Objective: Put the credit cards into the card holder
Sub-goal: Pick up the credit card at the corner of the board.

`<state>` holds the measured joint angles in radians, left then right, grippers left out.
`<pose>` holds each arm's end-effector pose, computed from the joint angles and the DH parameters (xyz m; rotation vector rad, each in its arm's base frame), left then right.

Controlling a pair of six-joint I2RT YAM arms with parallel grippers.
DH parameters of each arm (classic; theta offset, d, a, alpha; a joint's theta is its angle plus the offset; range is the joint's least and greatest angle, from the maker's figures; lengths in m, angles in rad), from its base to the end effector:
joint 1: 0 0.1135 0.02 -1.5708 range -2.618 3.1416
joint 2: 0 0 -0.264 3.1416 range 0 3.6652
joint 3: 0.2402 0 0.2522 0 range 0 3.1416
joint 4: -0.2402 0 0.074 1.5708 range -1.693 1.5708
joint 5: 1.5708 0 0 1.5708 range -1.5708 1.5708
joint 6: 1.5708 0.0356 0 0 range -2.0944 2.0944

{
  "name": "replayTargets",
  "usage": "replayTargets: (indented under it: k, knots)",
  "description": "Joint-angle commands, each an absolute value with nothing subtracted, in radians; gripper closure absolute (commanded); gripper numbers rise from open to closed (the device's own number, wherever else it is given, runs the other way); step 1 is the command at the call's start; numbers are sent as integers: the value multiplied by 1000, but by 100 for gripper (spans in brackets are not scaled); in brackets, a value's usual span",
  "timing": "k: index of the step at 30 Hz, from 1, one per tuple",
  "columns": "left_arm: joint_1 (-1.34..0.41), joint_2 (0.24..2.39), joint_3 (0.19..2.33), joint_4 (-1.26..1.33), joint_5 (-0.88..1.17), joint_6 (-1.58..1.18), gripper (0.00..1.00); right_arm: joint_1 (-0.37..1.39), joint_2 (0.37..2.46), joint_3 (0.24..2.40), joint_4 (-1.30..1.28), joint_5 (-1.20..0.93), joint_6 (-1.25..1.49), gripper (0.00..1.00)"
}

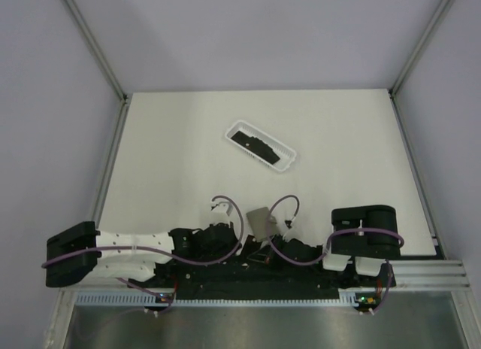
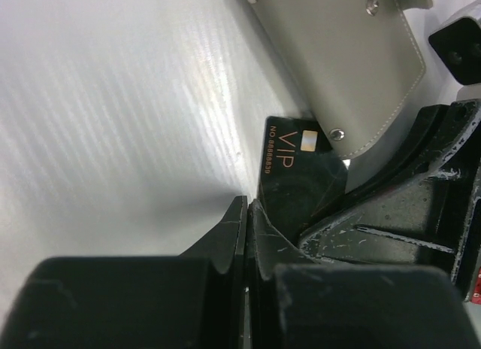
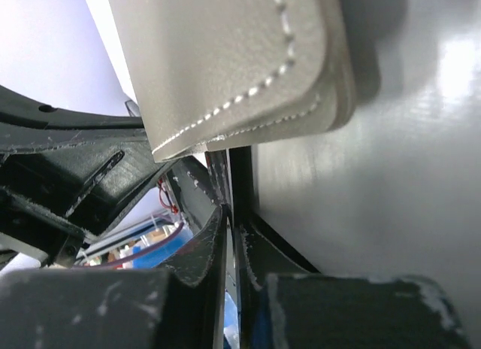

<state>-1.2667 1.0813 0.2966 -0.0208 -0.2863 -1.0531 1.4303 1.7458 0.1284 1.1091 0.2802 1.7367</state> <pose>0.0654 -0.1750 0.1379 0.1211 2.4770 -0.7710 0.0390 0.2056 0.0733 0.5870 2.4423 1.4753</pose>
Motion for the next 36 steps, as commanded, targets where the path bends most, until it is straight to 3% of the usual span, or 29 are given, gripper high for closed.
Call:
replayTargets:
  k: [1, 5, 13, 16, 19, 23, 29, 36]
  knots:
    - [-1267, 991, 270, -181, -340, -1091, 100, 1443, 1758, 113, 1115, 232, 1698, 99]
    - [-1266, 829, 279, -299, -428, -1118, 95, 1447, 1657, 149, 976, 227, 1634, 100]
    - [-1264, 595, 388, -465, -555, -1062, 69, 1444, 1275, 417, 154, 357, 1364, 100]
    - [-1264, 574, 429, -465, -578, -1031, 59, 1384, 1215, 471, 6, 348, 1258, 100]
    - [-1249, 545, 439, -402, -577, -985, 46, 1318, 1166, 479, 2, 276, 1136, 100]
    - [-1174, 499, 440, -286, -514, -901, 36, 1231, 1105, 528, 2, 109, 896, 100]
    - [-1000, 528, 425, -86, -229, -824, 35, 1109, 982, 485, 188, -199, 787, 100]
    - [-986, 558, 385, 119, -72, -825, 39, 1039, 933, 408, 389, -350, 868, 100]
